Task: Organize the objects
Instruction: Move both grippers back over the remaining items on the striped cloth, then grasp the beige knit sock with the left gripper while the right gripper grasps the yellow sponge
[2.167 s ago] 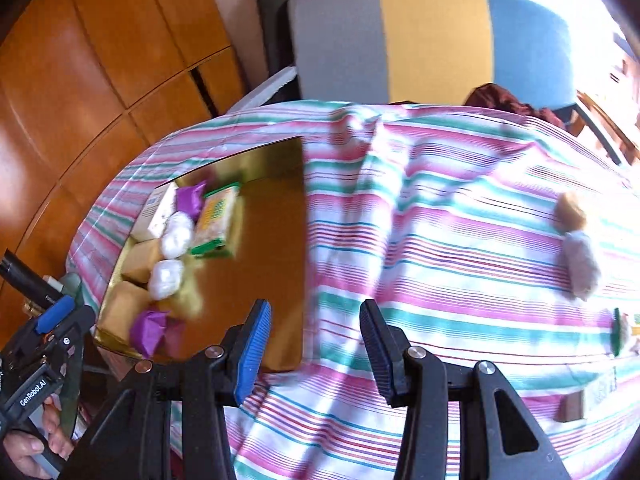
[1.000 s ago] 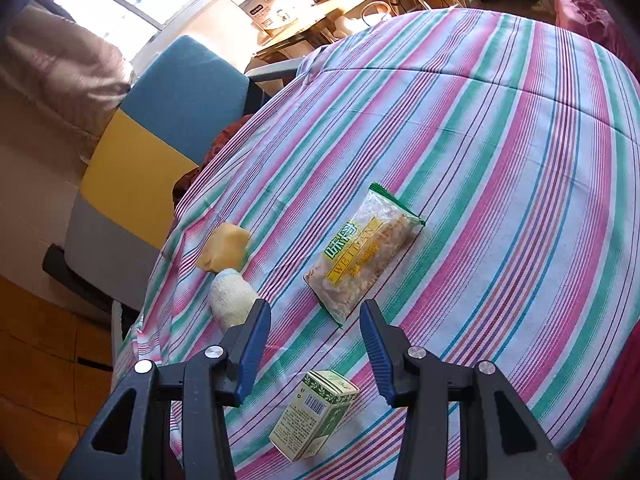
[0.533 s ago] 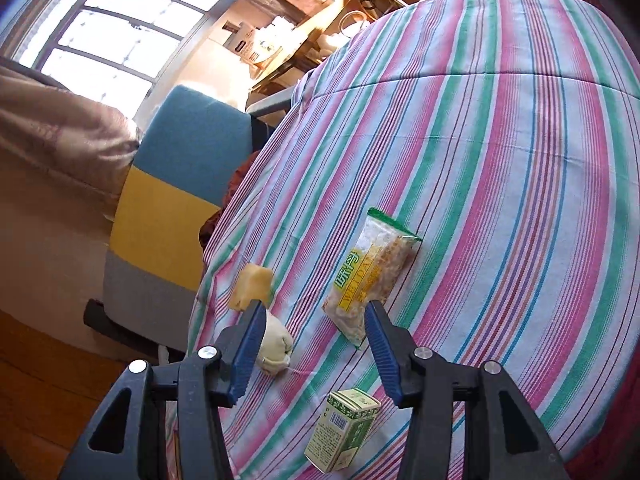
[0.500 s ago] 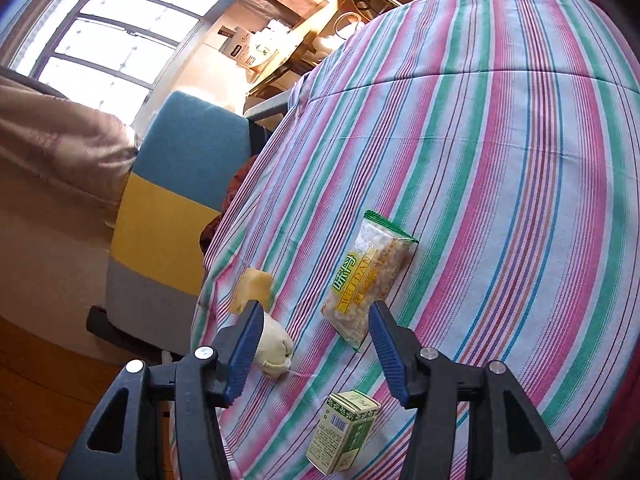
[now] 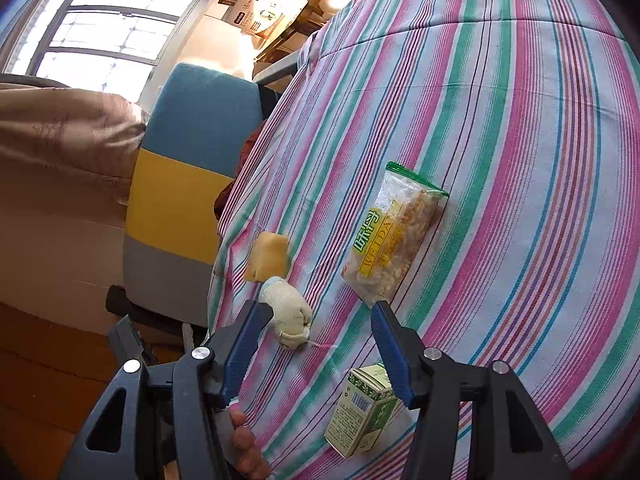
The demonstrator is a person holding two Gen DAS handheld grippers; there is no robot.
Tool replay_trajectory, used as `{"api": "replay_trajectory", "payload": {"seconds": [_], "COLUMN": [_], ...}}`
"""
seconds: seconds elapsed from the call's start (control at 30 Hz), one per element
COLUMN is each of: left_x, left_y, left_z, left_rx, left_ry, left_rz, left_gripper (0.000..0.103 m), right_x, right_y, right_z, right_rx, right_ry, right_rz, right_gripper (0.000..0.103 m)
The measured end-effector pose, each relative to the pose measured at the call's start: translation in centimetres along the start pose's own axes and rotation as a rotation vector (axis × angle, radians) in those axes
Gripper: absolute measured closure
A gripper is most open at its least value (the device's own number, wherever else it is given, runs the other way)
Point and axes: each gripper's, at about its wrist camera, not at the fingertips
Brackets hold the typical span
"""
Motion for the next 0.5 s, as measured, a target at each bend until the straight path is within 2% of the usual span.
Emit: {"api": "replay_trajectory", "payload": {"seconds": [0.1, 0.17, 0.23, 0.27, 0.5], "left_x": [0.4, 0.2, -0.2, -0.3, -4.5], "left_y": [-0.6, -0.4, 0.2, 0.7, 6.7], "left_z": [2.1, 3.1, 2.4, 1.9, -2.3], "left_rx": [-0.034, -0.05, -0.004, 0.015, 0.125], "left_ry": [-0.021, -0.02, 0.022, 0.01, -0.067], "left_rz": [-0.026, -0.034, -0.027, -0.011, 0.006], "left_gripper": [0.016, 0.03, 0.038, 0.041, 0.042], "right_x": [-0.2, -0.2, -0.1, -0.1, -0.1], "right_y": [0.0, 0.0, 0.1, 0.1, 0.5], "right_z": [0.1, 0.3, 0.6, 0.7, 1.4], "right_rx": [-0.008, -0.018, -0.034, -0.04, -0.089], "right_ry": [-0.004, -0.008, -0.012, -0.014, -0.006], "right_rz": [-0.013, -0.015, -0.01, -0.008, -0.02], "right_gripper": [0.044, 0.044, 0.044, 0.044, 0.044]}}
Point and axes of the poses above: each gripper's, at about its wrist camera, not at the fingertips, and z roughly the way its jaws point, x to its right, y to its underside, and after that the axes turned 10 degrees about -y, right-handed
